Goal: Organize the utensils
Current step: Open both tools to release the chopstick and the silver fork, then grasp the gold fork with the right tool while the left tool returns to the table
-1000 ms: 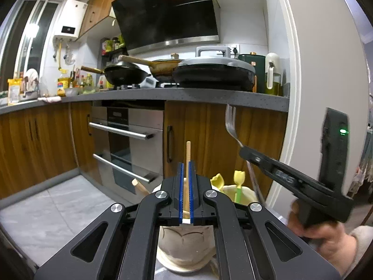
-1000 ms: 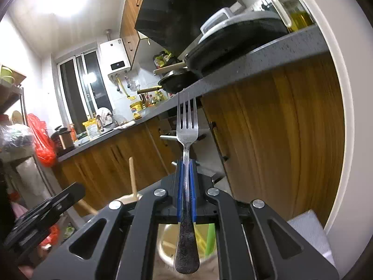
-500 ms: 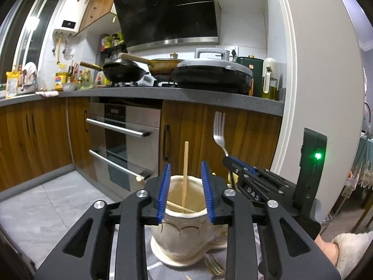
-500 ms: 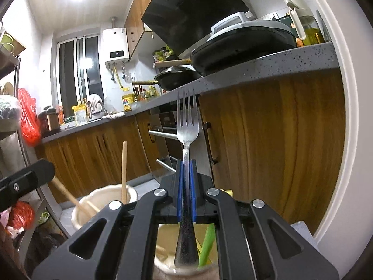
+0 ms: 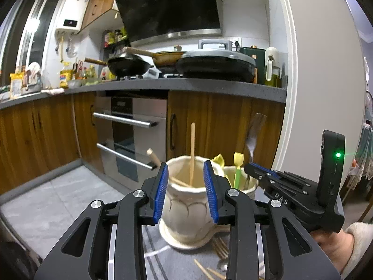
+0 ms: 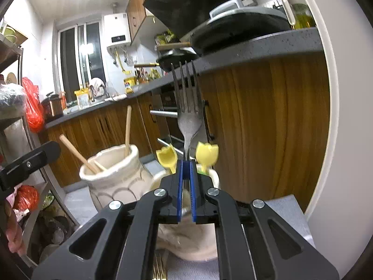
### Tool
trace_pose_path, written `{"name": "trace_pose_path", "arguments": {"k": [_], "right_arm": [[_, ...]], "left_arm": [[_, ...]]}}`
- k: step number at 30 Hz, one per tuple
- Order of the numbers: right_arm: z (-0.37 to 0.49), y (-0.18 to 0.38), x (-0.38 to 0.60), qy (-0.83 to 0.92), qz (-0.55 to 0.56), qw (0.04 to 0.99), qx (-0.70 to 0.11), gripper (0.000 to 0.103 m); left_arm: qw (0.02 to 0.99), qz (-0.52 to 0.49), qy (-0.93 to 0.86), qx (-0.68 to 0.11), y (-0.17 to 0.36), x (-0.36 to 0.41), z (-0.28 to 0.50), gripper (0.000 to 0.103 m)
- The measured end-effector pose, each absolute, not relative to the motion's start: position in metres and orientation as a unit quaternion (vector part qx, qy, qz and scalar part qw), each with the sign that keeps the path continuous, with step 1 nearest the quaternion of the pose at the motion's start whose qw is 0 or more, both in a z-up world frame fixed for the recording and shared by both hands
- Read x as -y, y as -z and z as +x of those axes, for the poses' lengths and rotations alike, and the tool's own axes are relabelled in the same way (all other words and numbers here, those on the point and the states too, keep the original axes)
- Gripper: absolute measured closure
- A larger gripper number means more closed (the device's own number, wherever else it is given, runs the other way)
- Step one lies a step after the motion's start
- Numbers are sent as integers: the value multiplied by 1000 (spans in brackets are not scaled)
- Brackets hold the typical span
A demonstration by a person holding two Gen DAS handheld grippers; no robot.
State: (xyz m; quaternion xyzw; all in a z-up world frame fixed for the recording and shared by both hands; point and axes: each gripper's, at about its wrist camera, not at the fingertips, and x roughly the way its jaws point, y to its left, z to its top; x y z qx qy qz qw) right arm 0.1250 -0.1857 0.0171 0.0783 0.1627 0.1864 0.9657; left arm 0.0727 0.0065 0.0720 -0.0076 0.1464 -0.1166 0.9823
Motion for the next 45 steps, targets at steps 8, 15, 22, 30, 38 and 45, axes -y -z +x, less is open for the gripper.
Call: {"name": "trace_pose_path", "arguments": {"k": [8, 15, 22, 30, 38, 45], "right_arm": [[123, -13, 185, -181, 69, 963, -189, 97], [119, -16, 186, -168, 67, 965, -190, 96], [111, -22, 192, -165, 70, 967, -183, 75], [86, -26, 207, -168, 66, 966, -185, 56], [60, -18, 223, -181, 46, 959, -215, 19], [44, -1, 228, -192, 27, 947, -255, 5]], "left_arm": [[980, -14, 109, -165, -62, -13, 65, 70], [979, -12, 109, -174, -58, -12, 61, 70], [978, -11, 104, -181, -54, -14, 57, 66], [974, -4, 97, -204, -44, -20, 49, 64], [970, -8, 91, -225, -32, -26, 32, 25], [961, 0, 85, -265, -15, -24, 24, 7]]}}
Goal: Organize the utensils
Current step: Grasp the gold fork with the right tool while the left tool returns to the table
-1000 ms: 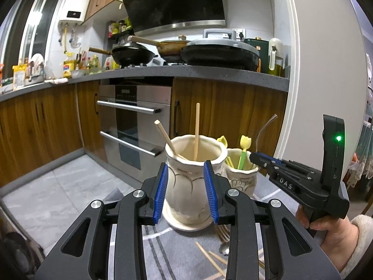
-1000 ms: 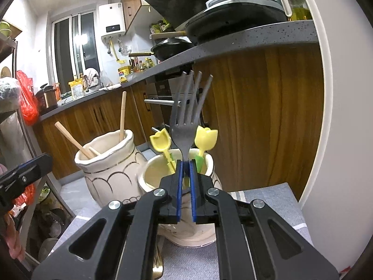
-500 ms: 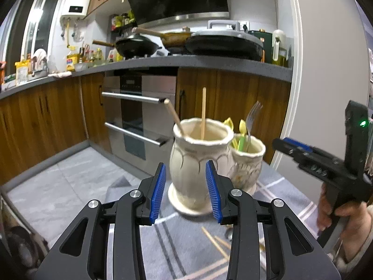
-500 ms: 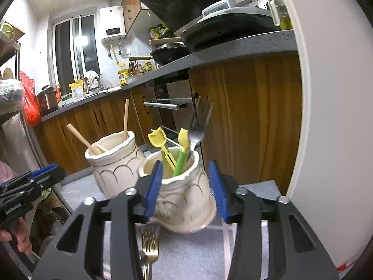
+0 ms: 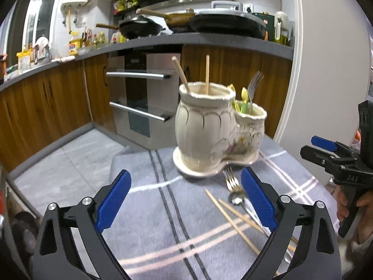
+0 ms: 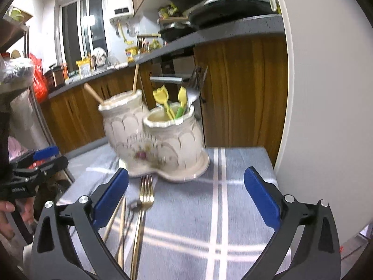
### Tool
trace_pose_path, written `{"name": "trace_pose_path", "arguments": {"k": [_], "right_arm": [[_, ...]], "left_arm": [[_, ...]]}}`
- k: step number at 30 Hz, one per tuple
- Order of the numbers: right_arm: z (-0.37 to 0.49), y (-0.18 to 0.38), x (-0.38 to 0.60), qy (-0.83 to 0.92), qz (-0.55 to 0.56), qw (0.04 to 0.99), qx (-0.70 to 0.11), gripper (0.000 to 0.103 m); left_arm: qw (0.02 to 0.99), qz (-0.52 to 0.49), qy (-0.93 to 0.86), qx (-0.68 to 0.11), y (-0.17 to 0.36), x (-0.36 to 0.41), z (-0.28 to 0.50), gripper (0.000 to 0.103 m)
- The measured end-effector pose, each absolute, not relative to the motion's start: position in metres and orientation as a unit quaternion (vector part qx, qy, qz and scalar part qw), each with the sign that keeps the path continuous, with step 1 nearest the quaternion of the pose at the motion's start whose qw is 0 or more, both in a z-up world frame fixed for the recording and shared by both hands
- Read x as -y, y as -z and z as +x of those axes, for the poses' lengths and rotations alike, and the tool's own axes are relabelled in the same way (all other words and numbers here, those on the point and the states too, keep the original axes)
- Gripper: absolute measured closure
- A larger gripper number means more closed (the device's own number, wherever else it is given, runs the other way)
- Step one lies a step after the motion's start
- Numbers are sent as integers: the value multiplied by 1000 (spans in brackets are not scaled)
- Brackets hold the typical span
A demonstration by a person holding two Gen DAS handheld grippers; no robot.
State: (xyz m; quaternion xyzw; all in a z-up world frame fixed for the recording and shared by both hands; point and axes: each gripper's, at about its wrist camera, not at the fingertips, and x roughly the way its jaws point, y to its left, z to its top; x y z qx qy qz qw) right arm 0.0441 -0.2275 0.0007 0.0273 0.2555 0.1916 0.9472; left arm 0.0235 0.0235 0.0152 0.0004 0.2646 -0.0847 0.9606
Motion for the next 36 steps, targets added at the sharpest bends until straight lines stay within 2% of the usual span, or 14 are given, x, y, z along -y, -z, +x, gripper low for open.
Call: {"name": "trace_pose_path", "arguments": {"k": [11, 21, 24, 26, 32, 36], "right_arm": [[32, 33, 205, -212, -24, 919, -330, 5], [35, 50, 177, -227, -74, 898, -370, 6], [36, 54, 170, -236, -85, 891, -377, 15], [38, 56, 166, -239, -93, 886, -385, 29], [46, 61, 160, -253, -85, 871, -413, 55], [50, 63, 151, -262, -85, 864, -421, 65]], "left_arm": [[934, 2, 81, -347, 23, -23, 16, 6], [924, 12, 85, -372, 36, -15, 15, 6], [922, 14, 88, -376, 38, -13, 14, 6], [922, 14, 89, -377, 38, -12, 14, 6], [921, 15, 92, -378, 36, -9, 14, 6], [919, 16, 94, -381, 37, -6, 14, 6]]}}
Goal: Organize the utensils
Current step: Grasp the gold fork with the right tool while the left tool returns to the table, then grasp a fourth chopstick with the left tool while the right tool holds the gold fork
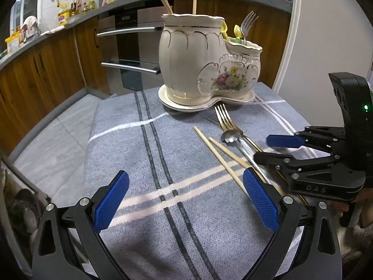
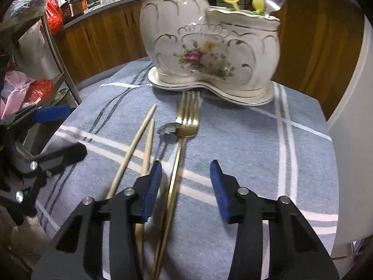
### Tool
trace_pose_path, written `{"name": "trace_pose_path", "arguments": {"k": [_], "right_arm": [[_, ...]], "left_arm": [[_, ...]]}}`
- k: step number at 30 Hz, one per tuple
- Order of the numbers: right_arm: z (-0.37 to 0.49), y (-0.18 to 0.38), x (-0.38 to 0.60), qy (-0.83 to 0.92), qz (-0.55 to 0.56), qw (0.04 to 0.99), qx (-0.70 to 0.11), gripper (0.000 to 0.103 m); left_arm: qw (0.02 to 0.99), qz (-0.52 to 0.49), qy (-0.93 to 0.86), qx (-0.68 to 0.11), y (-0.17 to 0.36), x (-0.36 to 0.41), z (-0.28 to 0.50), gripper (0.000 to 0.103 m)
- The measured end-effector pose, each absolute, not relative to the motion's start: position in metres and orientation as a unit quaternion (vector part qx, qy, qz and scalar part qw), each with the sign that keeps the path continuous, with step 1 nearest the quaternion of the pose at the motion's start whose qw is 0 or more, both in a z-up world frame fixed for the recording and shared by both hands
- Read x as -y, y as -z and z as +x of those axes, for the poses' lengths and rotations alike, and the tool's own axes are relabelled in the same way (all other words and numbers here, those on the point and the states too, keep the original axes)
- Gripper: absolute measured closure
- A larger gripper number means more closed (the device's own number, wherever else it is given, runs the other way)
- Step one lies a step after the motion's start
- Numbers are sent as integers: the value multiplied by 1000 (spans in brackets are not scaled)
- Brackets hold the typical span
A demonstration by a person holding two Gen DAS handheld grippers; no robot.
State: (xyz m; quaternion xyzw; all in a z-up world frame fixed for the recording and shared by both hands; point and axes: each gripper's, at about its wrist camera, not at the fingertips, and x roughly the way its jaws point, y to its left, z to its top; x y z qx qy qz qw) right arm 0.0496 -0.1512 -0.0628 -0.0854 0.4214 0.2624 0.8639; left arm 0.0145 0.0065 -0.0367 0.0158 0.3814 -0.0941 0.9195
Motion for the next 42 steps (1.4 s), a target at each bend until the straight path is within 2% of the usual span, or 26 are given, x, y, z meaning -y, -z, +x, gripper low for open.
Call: {"name": "trace_pose_path", "arguments": {"k": [3, 4, 6, 14, 15, 17, 19, 21, 24, 26, 29, 32, 42], "right_arm": [[52, 64, 146, -260, -90, 865, -421, 75], [52, 64, 146, -259, -89, 865, -420, 85], [53, 64, 146, -262, -89, 865, -418, 94], [50, 64, 160, -261, -60, 869, -416, 97], [49, 63, 164, -261, -55, 870, -416, 97], [47, 62, 174, -258, -46, 872, -413, 97], [43, 60, 182, -256, -42, 874, -410, 97], [42, 58, 185, -256, -39, 876, -408, 97], [39, 55, 190, -259, -34, 877, -403, 97], [39, 53, 191, -260, -35, 878, -401, 97], [38, 50, 196, -262, -32, 878, -399, 97], [37, 50, 193, -264, -32, 878, -398, 97], [34, 57, 189, -265, -53, 864, -425, 97]], "left_arm": [[918, 17, 96, -384, 38, -4, 15, 6], [918, 16, 96, -385, 38, -4, 16, 6], [915, 16, 97, -391, 39, 0, 18, 6], [904, 27, 101, -415, 47, 27, 26, 8], [902, 30, 101, -418, 49, 31, 27, 11], [898, 38, 100, -426, 53, 37, 29, 26], [893, 41, 100, -436, 56, 40, 32, 35], [891, 44, 98, -441, 59, 43, 33, 37], [893, 67, 92, -435, 59, 47, 33, 58], [891, 72, 101, -438, 58, 48, 34, 78], [885, 66, 118, -445, 56, 42, 35, 93], [882, 71, 121, -450, 52, 34, 32, 96], [868, 92, 97, -479, 49, 10, 31, 95]]}}
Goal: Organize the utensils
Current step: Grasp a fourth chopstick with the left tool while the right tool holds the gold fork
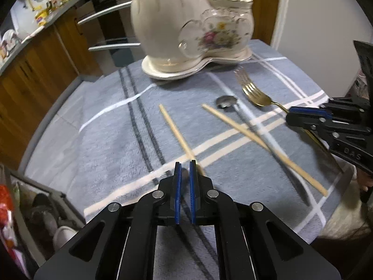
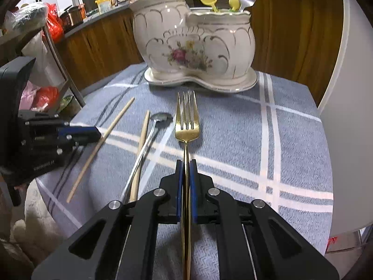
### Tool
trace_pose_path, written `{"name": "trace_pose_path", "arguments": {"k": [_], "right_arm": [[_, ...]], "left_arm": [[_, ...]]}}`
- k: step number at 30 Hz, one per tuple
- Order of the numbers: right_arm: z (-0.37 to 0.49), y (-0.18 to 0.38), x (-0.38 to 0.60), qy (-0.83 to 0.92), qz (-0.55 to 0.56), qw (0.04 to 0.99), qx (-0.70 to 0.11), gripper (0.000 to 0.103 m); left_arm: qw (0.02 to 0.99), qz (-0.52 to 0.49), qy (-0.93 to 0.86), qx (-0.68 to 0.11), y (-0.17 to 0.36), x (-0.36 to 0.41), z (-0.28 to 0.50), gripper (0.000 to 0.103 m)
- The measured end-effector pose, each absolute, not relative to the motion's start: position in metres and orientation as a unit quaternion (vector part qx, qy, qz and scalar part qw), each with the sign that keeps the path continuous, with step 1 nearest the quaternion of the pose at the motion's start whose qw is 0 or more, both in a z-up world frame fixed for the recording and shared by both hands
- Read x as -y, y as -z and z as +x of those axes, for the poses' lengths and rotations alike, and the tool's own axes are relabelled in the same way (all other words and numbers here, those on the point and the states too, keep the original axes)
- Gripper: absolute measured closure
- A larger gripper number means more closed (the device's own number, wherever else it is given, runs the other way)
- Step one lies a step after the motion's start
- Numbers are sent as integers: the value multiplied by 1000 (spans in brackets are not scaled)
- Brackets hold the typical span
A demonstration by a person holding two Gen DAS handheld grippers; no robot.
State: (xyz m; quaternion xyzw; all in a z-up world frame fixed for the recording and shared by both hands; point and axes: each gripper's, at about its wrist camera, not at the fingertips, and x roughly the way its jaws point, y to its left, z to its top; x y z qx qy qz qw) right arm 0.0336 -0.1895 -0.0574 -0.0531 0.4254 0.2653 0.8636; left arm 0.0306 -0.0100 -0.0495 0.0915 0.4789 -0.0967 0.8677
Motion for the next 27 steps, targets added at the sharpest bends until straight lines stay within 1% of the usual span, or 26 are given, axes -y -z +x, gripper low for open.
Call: {"name": "trace_pose_path", "arguments": {"k": [1, 4, 5, 7, 8, 16, 21, 23, 24, 25, 26, 27], "right_arm": [[34, 59, 188, -263, -58, 862, -430, 97], [35, 60, 185, -258, -70, 861, -433, 97], [36, 60, 184, -257, -72, 860, -435, 97], [37, 59, 181, -258, -81, 858, -437, 97], [38, 59, 179, -259, -87, 857, -437, 97], [53, 59, 176, -270, -94, 846, -451, 97], [59, 58, 173, -269, -101, 843, -454, 97], [59, 57, 170, -267, -107, 843, -454, 97], [59, 57, 169, -266, -111, 843, -454, 97], [60, 57, 167, -264, -113, 843, -454, 97], [60, 57, 166, -264, -114, 843, -455, 97], [61, 57, 164, -263, -113, 843, -455, 97]], "left_arm": [[868, 82, 97, -480, 50, 8, 32, 93], [870, 44, 101, -480, 47, 5, 32, 82], [870, 32, 100, -482, 46, 5, 32, 72], [870, 16, 101, -482, 44, 3, 29, 62], [871, 9, 102, -481, 43, 4, 29, 62], [869, -1, 103, -484, 46, 20, 37, 62], [875, 22, 87, -476, 48, 30, 43, 63], [876, 35, 78, -474, 49, 31, 43, 75], [877, 40, 77, -473, 49, 31, 43, 77], [878, 45, 77, -471, 49, 30, 43, 82], [878, 49, 79, -470, 49, 29, 43, 90], [878, 53, 81, -469, 49, 29, 42, 93]]}}
